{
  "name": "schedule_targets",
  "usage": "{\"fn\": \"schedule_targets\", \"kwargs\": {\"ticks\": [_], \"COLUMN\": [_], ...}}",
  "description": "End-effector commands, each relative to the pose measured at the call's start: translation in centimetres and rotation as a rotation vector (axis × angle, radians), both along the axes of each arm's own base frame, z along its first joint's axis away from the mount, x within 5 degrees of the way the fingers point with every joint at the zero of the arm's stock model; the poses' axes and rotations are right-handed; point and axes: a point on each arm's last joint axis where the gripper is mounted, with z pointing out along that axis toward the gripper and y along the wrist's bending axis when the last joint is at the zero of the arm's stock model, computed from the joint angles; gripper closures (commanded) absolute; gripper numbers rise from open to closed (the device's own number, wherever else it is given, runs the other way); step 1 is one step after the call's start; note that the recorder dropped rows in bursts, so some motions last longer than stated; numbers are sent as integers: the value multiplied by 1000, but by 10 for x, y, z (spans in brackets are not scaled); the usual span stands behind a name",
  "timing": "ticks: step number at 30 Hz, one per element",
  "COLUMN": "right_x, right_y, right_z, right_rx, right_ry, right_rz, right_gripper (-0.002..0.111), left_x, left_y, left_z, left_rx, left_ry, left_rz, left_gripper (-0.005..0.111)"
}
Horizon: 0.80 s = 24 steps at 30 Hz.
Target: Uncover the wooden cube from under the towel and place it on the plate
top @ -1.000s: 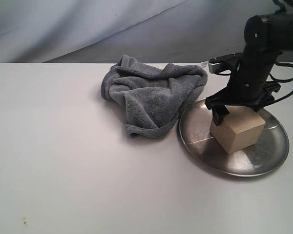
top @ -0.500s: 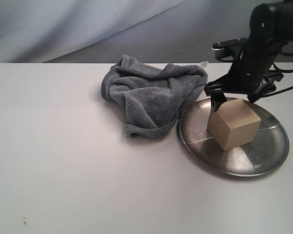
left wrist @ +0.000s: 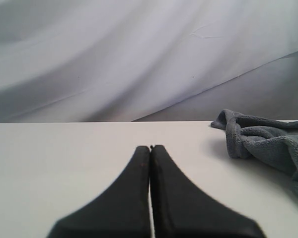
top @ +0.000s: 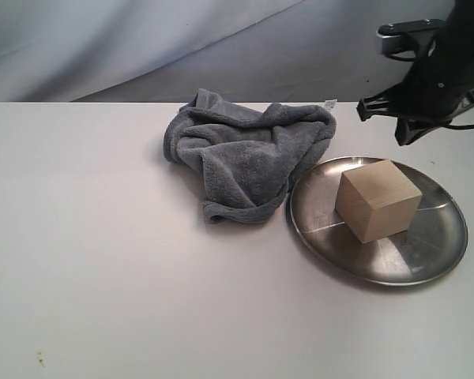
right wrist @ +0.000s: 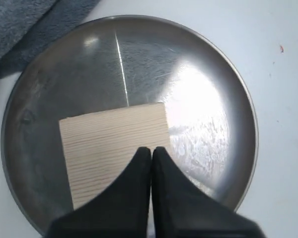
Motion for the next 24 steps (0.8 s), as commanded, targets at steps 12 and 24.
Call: {"fn": "schedule_targets", "kwargs": {"ticks": [12,24], "right_x": [-90,-207], "right_y": [-110,-99], "right_z": [30,74], "right_rx": [89,278], "right_ry": [-387,-868], "right_rz": [-273,-254], "right_gripper": [108,108], "left_x": [0,0], "left_y": [0,0], "left_z": [-1,-1], "left_rx": [-3,-3], "left_ry": [0,0], "left_rz": [2,2], "left_gripper": [107,107]}}
